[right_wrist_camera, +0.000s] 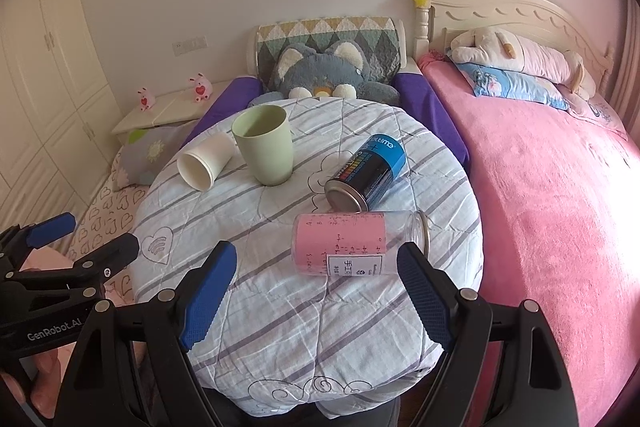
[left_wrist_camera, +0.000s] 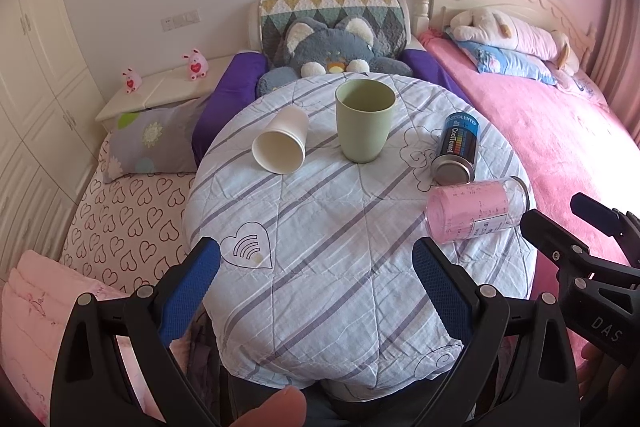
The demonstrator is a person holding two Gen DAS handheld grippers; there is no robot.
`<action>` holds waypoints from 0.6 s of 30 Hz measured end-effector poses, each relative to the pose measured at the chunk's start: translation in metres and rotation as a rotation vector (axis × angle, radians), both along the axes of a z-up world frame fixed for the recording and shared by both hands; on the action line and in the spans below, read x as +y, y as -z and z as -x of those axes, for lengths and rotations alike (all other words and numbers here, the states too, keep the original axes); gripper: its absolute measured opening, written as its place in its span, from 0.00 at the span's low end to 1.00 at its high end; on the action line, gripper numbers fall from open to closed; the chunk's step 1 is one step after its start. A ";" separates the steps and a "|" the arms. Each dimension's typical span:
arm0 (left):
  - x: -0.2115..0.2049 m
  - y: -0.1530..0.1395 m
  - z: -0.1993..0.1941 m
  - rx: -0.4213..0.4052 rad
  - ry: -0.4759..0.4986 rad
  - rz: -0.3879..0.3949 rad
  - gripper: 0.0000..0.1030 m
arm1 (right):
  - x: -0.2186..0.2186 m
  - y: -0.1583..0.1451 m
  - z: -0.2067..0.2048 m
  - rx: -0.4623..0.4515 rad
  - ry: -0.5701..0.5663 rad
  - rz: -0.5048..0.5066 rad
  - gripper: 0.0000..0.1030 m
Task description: Flip cup upright
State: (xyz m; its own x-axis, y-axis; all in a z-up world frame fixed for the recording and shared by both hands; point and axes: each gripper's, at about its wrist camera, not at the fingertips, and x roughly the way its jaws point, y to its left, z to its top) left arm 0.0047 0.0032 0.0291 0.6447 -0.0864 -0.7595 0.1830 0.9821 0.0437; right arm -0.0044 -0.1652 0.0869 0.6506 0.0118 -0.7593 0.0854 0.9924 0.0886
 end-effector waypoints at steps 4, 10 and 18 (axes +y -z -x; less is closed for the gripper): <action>0.000 0.000 0.000 -0.001 -0.001 0.000 0.95 | 0.000 0.000 0.000 0.000 0.000 -0.001 0.81; 0.000 0.000 0.000 0.000 0.000 0.000 0.95 | 0.000 0.001 0.001 0.004 -0.001 -0.004 0.81; -0.001 0.004 0.003 0.004 0.003 0.014 0.95 | 0.002 0.005 0.000 0.014 -0.004 -0.008 0.81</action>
